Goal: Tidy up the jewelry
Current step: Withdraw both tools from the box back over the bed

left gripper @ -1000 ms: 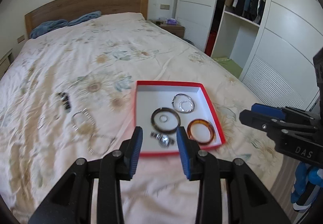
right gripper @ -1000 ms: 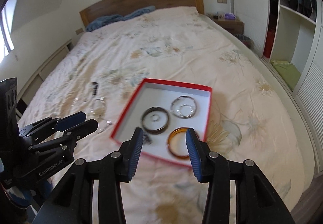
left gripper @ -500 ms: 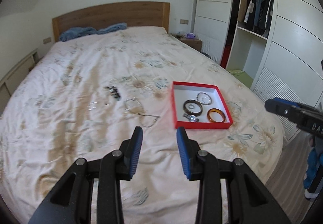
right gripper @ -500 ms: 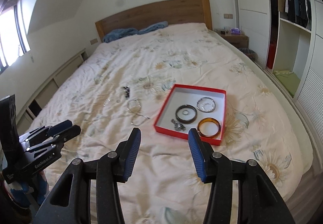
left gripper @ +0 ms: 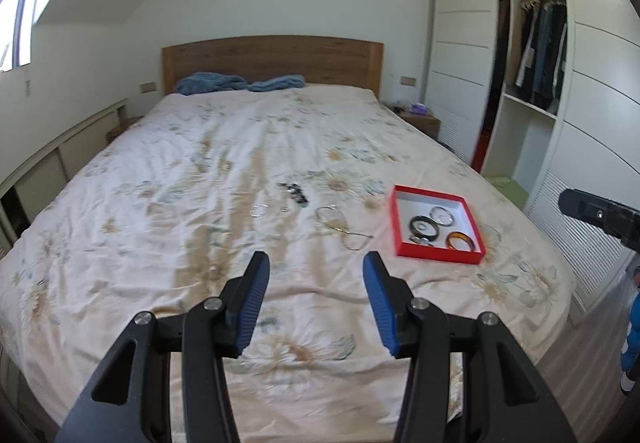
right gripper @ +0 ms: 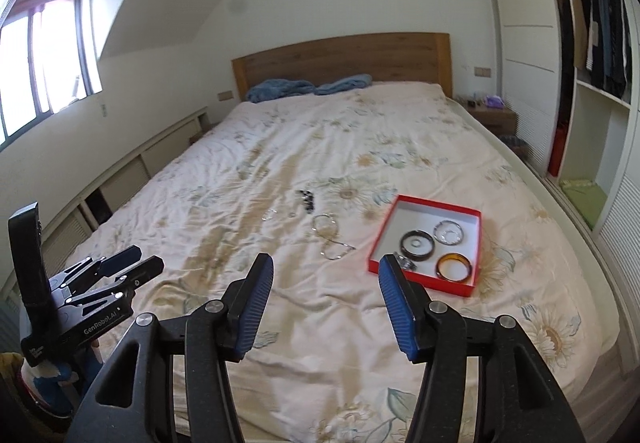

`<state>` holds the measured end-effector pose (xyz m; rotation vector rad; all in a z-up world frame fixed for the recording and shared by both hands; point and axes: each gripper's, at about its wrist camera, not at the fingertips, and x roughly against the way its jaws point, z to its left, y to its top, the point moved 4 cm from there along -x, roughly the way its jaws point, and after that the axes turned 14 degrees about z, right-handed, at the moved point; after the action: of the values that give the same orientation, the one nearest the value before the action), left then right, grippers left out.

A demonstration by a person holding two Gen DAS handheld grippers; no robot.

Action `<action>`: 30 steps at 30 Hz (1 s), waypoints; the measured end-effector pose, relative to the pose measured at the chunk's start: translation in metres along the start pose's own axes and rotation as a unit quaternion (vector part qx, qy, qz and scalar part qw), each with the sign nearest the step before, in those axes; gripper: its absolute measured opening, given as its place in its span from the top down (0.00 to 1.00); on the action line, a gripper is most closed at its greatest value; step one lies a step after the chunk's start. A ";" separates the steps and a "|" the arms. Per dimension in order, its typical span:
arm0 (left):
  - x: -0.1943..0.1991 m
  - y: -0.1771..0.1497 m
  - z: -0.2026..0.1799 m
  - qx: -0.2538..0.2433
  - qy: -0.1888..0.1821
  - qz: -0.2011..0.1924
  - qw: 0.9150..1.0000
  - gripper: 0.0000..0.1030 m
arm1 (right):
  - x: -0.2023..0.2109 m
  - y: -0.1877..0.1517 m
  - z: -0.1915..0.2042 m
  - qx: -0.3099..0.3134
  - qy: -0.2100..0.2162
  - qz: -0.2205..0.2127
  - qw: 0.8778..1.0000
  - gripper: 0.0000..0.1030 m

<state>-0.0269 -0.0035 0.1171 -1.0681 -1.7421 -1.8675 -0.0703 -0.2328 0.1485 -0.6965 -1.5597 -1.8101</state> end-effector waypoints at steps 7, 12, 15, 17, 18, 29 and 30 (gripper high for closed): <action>0.017 -0.014 0.026 0.031 0.022 -0.004 0.999 0.55 | 0.010 -0.003 0.011 0.013 0.016 -0.014 1.000 0.44; 0.011 -0.018 0.025 0.032 0.027 0.008 0.999 0.55 | 0.005 -0.011 0.004 0.009 0.026 -0.010 1.000 0.44; 0.008 -0.018 0.020 0.026 0.027 0.013 0.999 0.55 | 0.001 -0.015 -0.004 -0.003 0.030 -0.006 1.000 0.44; 0.005 -0.018 0.016 0.021 0.026 0.015 0.999 0.55 | -0.002 -0.016 -0.009 -0.008 0.032 -0.003 0.999 0.44; 0.004 -0.018 0.015 0.019 0.026 0.017 0.999 0.55 | -0.003 -0.017 -0.010 -0.010 0.032 -0.002 0.999 0.44; -0.015 -0.025 0.034 0.038 0.027 0.037 0.998 0.55 | -0.019 -0.017 -0.009 -0.001 0.032 0.012 0.999 0.44; -0.016 -0.026 0.037 0.041 0.028 0.038 0.998 0.55 | -0.021 -0.017 -0.008 -0.001 0.032 0.014 0.999 0.44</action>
<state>-0.0245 0.0330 0.0857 -1.0272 -1.7063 -1.7478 -0.0692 -0.2365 0.1203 -0.6510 -1.5002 -1.7956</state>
